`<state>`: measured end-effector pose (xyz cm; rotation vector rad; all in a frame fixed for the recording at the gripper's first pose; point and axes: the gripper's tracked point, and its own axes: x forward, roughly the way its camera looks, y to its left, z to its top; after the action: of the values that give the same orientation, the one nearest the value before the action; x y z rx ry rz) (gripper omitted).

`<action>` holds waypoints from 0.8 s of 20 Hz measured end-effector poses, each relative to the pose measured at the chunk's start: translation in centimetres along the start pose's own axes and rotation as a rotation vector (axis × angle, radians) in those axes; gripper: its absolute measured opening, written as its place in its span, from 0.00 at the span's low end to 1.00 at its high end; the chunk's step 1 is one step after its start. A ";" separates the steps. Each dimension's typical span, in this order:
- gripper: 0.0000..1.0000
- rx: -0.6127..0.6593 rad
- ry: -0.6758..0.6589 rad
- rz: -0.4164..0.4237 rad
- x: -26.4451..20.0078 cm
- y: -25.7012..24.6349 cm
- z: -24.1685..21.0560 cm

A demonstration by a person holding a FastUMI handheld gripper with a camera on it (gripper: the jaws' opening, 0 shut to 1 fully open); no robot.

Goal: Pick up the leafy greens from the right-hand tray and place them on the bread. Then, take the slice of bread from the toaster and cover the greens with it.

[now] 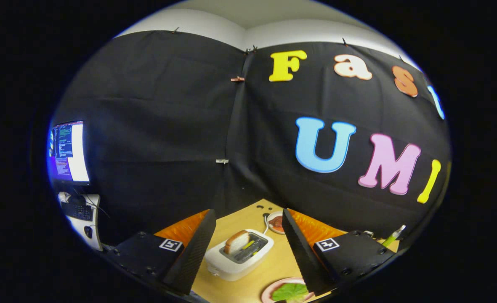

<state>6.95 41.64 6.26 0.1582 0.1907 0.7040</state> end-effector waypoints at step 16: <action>0.80 0.039 0.407 -0.120 16.5 0.7 -17.0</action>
<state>15.01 54.34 -12.05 0.0384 0.5989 0.6073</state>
